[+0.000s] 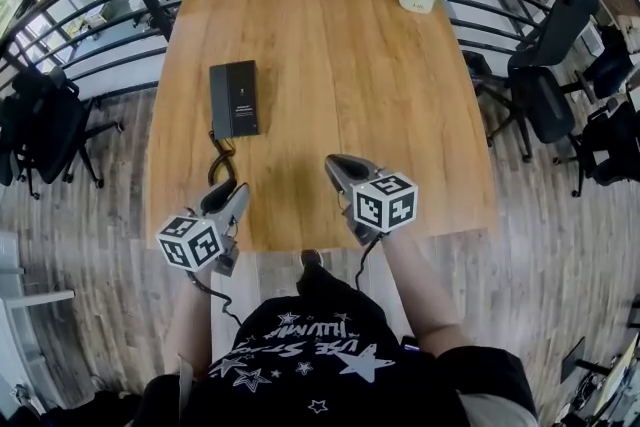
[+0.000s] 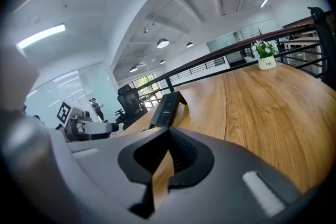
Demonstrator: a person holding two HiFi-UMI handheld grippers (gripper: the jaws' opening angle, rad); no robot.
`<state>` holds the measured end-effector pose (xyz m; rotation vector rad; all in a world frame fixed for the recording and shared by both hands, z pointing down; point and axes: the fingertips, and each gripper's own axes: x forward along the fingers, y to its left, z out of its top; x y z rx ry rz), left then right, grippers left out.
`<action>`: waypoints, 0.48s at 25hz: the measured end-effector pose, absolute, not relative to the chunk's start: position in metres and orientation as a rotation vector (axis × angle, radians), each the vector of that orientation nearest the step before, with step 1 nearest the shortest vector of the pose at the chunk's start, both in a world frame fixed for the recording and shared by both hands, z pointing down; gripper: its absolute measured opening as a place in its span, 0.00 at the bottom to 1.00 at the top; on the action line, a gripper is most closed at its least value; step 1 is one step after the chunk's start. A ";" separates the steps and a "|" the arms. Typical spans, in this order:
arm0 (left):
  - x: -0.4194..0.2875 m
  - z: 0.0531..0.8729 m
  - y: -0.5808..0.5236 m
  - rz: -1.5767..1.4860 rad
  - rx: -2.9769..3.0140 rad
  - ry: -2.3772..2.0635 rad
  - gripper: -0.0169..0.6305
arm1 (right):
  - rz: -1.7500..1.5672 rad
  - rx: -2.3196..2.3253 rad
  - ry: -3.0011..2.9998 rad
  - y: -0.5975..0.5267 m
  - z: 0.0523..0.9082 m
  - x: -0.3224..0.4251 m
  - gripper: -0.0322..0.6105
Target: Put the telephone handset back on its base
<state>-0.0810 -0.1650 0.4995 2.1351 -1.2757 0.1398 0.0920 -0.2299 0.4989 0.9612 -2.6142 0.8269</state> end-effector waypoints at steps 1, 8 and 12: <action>-0.081 0.497 -0.160 0.142 2.145 -1.278 0.24 | 0.820 0.972 -2.616 -0.224 0.495 0.090 0.05; -0.096 0.480 -0.112 0.165 2.214 -1.327 0.21 | 0.770 1.024 -2.616 -0.169 0.483 0.077 0.05; -0.099 0.475 -0.076 0.172 2.252 -1.344 0.16 | 0.745 1.038 -2.609 -0.132 0.480 0.075 0.05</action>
